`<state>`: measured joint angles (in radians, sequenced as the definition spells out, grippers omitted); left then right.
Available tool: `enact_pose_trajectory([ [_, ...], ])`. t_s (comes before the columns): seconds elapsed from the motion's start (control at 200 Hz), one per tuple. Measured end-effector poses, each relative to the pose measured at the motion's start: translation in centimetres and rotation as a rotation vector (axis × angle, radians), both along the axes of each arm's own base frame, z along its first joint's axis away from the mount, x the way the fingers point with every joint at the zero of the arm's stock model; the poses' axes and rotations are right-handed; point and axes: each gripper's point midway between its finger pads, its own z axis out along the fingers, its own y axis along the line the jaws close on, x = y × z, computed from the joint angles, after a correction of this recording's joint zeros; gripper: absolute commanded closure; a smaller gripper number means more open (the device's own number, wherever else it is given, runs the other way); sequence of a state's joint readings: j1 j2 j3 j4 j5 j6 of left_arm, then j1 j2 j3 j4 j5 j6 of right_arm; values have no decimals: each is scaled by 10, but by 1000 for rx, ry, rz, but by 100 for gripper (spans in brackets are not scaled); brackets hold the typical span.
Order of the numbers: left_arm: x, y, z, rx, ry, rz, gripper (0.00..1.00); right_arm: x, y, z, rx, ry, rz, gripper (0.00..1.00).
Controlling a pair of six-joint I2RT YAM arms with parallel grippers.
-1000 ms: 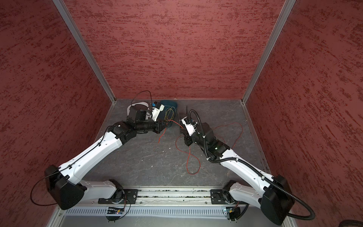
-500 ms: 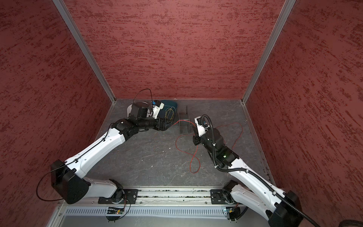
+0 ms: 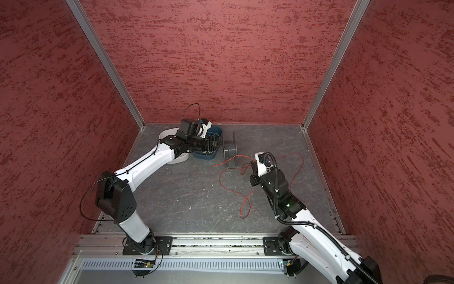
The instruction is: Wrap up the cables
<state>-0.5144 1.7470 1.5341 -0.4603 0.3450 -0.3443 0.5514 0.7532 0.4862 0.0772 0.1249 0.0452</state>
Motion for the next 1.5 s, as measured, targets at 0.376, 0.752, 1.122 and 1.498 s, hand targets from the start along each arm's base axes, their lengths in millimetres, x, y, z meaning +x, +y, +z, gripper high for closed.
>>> enact_pose_trajectory([
  [0.376,28,-32,-45,198,43,74,50,-3,4,-4,12,20,26,100],
  [0.752,38,-22,-63,291,71,118,78,-2,7,-12,0,45,38,100],
  [1.122,34,-15,-68,367,59,117,99,-1,8,-14,-7,47,39,100],
  [1.498,-1,6,-48,510,-2,60,100,-5,27,-25,-13,80,151,100],
])
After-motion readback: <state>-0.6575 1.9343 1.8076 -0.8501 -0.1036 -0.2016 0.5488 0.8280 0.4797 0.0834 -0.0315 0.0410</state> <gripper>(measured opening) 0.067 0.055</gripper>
